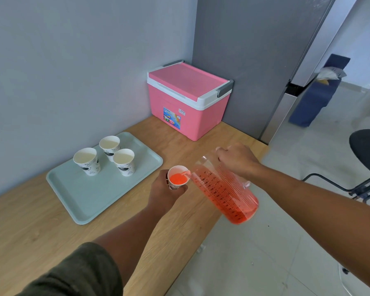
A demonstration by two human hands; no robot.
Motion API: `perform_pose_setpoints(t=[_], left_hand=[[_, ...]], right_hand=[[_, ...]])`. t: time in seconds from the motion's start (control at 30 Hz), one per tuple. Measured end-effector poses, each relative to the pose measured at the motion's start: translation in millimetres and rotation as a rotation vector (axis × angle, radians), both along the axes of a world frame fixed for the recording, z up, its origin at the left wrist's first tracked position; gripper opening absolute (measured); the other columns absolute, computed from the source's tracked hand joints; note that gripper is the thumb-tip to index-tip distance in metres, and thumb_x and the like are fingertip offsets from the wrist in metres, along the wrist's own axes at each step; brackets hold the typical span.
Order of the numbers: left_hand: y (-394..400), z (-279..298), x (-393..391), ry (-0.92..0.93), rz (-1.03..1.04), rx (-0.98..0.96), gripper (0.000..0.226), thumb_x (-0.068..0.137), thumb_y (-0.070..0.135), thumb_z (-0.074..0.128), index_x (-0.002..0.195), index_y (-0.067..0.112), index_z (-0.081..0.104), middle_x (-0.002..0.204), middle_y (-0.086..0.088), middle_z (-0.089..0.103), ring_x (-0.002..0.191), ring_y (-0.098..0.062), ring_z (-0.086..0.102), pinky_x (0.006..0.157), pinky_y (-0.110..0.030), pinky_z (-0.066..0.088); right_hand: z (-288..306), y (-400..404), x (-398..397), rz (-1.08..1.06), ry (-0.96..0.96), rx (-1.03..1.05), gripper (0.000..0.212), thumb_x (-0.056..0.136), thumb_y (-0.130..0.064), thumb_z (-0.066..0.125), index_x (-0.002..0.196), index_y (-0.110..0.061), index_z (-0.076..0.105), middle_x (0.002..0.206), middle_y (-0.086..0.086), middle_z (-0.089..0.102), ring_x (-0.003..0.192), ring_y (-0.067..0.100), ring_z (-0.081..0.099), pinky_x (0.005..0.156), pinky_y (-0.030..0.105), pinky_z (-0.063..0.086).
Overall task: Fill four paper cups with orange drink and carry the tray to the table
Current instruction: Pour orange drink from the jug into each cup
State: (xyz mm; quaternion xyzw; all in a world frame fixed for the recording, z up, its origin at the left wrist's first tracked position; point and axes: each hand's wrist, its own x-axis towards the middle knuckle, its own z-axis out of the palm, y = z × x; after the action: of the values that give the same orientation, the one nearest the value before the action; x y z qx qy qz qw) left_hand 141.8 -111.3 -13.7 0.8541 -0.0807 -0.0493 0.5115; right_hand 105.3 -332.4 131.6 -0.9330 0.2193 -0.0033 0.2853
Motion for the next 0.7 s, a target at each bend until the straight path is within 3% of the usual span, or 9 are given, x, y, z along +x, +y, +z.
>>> perform_pose_setpoints(t=[0.2, 0.37, 0.53, 0.7], left_hand=[[-3.8, 4.0, -1.0, 0.011, 0.017, -0.024, 0.06, 0.073, 0.039, 0.089, 0.121, 0.024, 0.056, 0.105, 0.014, 0.065, 0.088, 0.005, 0.061, 0.066, -0.012, 0.043], [10.3, 11.4, 2.9, -0.018, 0.047, -0.04, 0.06, 0.073, 0.041, 0.089, 0.118, 0.03, 0.051, 0.103, 0.018, 0.062, 0.089, 0.005, 0.062, 0.069, -0.015, 0.046], [53.2, 14.6, 11.4, -0.048, 0.171, -0.023, 0.062, 0.072, 0.038, 0.091, 0.121, 0.022, 0.055, 0.104, 0.013, 0.064, 0.089, -0.006, 0.064, 0.069, -0.011, 0.044], [114.6, 15.5, 16.1, -0.057, 0.321, 0.001, 0.057, 0.073, 0.039, 0.09, 0.116, 0.027, 0.054, 0.101, 0.017, 0.064, 0.088, 0.0, 0.063, 0.072, -0.02, 0.045]], right_hand=[[-15.4, -6.2, -9.4, -0.114, 0.018, 0.295, 0.04, 0.103, -0.04, 0.05, 0.069, -0.019, 0.049, 0.058, -0.005, 0.041, 0.046, 0.013, 0.035, 0.045, 0.027, 0.032], [-21.2, 8.7, -9.7, -0.121, -0.028, 0.539, 0.04, 0.105, -0.036, 0.052, 0.07, -0.017, 0.054, 0.044, -0.009, 0.039, 0.04, 0.011, 0.031, 0.043, 0.027, 0.028], [-23.9, 35.4, 7.8, -0.111, -0.11, 0.588, 0.044, 0.101, -0.038, 0.054, 0.063, -0.017, 0.051, 0.047, -0.006, 0.038, 0.04, 0.013, 0.031, 0.045, 0.029, 0.029], [-31.1, 64.4, 24.9, -0.103, -0.219, 0.634, 0.048, 0.098, -0.039, 0.058, 0.057, -0.015, 0.051, 0.045, -0.003, 0.038, 0.039, 0.017, 0.033, 0.045, 0.03, 0.03]])
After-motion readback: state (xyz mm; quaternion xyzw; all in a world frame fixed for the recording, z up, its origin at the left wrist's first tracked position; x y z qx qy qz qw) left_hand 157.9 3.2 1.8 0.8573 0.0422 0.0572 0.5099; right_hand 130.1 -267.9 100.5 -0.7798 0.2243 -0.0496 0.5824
